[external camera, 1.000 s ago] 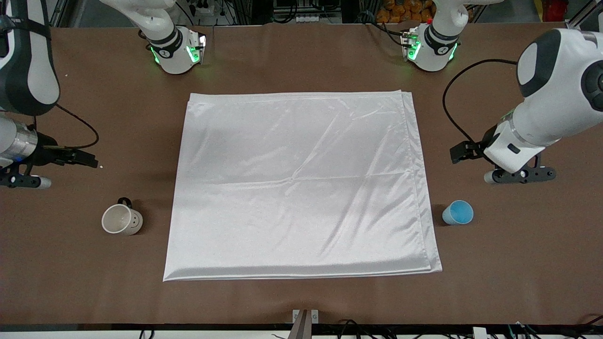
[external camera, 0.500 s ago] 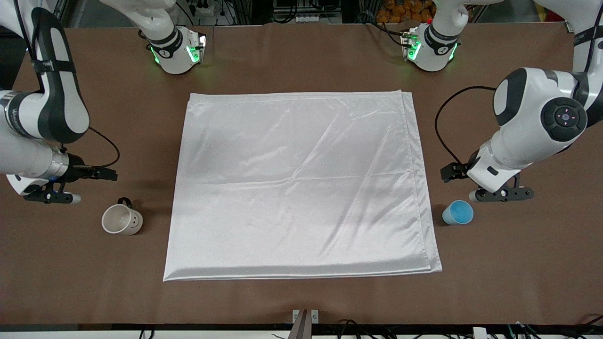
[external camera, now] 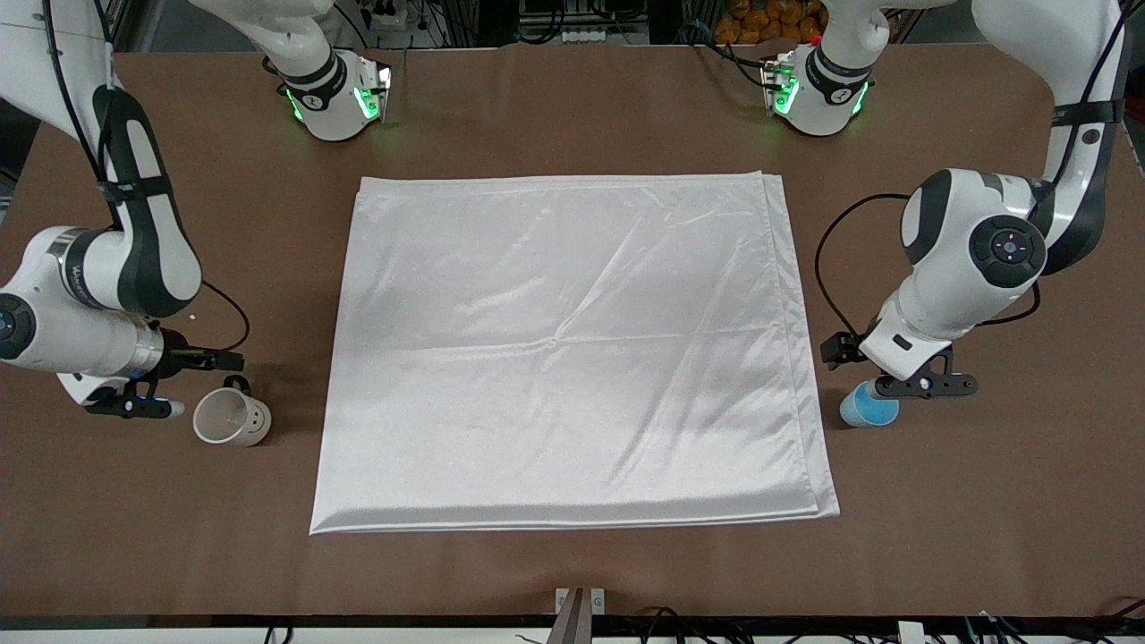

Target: Place blue cup into white mug on cloth

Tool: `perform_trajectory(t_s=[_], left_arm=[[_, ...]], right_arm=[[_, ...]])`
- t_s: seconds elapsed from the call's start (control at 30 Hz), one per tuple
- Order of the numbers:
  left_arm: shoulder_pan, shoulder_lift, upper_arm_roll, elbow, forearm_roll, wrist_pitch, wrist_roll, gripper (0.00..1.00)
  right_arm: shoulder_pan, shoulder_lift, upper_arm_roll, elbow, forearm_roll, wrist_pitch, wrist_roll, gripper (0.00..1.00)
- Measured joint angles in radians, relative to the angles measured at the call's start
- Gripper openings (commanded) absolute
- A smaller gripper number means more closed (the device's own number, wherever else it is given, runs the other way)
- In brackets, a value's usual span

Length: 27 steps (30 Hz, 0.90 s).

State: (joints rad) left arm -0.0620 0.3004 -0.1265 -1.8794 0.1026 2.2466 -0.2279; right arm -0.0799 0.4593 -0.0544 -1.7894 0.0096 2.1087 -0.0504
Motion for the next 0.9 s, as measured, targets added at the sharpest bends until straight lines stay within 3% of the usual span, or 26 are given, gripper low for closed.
perform_trajectory(t_s=[0.33, 0.9], left_arm=[[0.03, 0.03, 0.001, -0.09, 0.034, 0.163, 0.007, 1.0], [0.055, 0.123, 0.001, -0.096, 0.074, 0.279, 0.022, 1.0]], right_arm=[[0.0, 0.069, 0.0, 0.003, 0.0, 0.043, 0.0, 1.0], [0.0, 0.12, 0.002, 0.047, 0.0, 0.101, 0.0, 1.0]])
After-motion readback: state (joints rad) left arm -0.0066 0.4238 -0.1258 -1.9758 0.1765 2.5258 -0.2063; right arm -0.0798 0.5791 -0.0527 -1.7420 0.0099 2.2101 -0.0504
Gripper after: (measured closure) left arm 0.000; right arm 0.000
